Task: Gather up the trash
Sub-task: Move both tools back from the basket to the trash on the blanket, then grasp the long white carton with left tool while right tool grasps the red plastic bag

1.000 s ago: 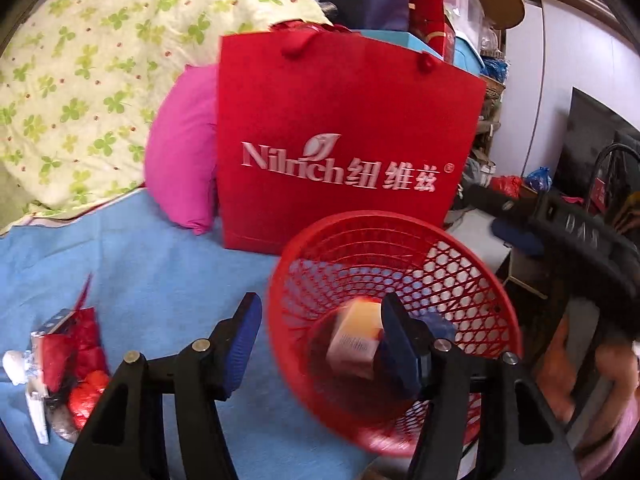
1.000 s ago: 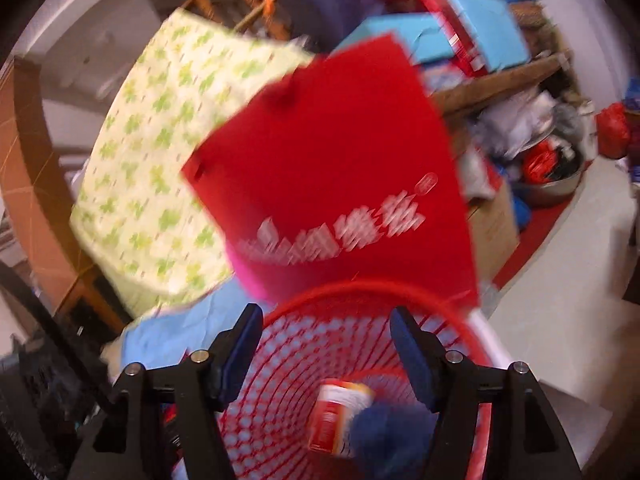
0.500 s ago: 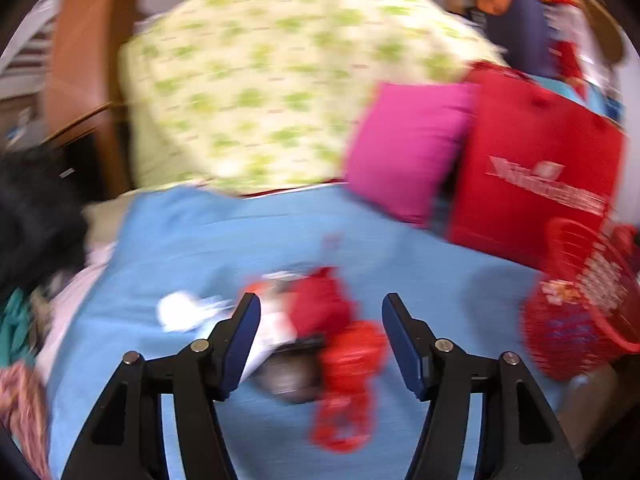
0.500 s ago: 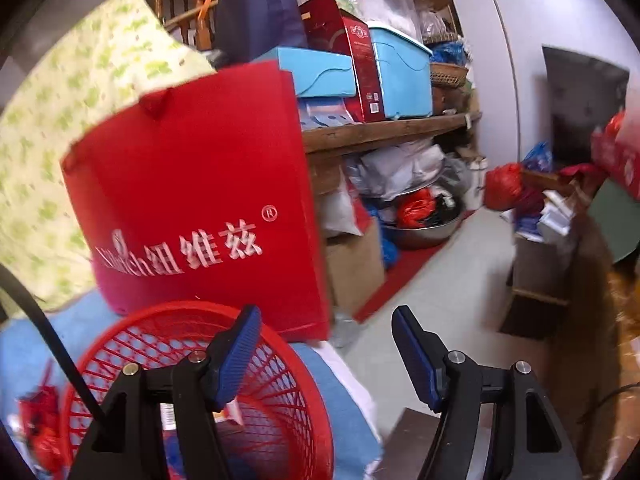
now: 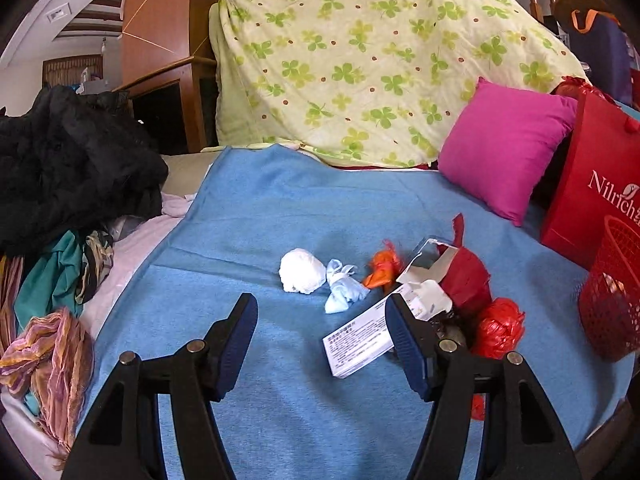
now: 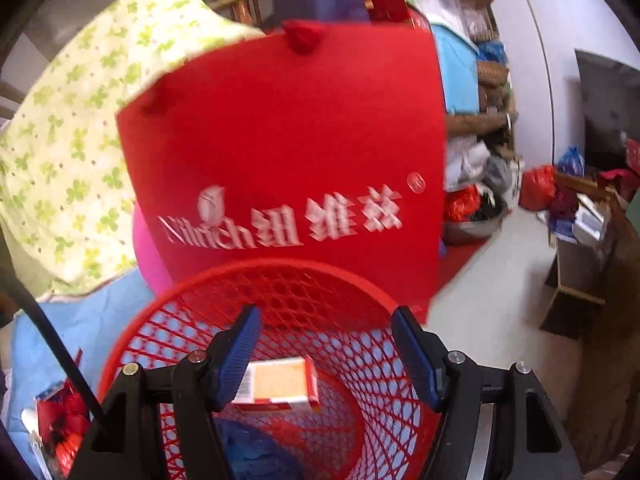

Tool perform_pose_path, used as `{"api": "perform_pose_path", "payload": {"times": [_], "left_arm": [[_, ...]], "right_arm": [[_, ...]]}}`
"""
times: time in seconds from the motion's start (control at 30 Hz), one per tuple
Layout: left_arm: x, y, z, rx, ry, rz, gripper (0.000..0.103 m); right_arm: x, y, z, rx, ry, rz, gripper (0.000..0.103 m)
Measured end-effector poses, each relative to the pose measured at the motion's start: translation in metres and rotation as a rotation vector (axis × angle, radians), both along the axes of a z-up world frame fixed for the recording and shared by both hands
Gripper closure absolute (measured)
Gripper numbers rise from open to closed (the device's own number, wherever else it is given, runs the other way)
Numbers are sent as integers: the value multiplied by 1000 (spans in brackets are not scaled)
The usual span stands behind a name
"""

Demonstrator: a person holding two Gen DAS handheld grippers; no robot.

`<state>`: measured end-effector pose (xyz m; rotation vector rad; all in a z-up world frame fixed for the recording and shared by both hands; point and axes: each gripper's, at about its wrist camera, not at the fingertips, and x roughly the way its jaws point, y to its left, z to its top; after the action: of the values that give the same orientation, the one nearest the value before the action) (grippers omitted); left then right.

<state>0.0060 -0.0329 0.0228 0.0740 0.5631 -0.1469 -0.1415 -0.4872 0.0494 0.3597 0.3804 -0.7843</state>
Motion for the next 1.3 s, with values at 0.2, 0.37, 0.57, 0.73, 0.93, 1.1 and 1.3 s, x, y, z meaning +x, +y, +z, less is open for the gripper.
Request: {"api": "perform_pose_path", "payload": {"times": [0.2,0.37,0.57,0.73,0.93,1.1,1.3], "left_arm": [[5,6,-13,34,69,-66,35],[14,4,-27,57,139,-114,34],[29,0,-38,54,193,-176,34],[37,-5,-44,57,219,-244,34],[51,-6,-51,42,238,-333,34],[62,-9,-54,-3,250,-388,34],[73,-19,-62,-2,262,-453,34]], "right_arm": [[-15,21,19,-124,-44,-21,32],[-28,53,36,-224,-62,1,32],[-16,131,54,-334,-157,256,23],[58,175,20,22,3,749,21],[137,201,-37,413,177,872,21],[170,198,-75,623,236,819,21],[185,208,-104,722,280,788,37]]}}
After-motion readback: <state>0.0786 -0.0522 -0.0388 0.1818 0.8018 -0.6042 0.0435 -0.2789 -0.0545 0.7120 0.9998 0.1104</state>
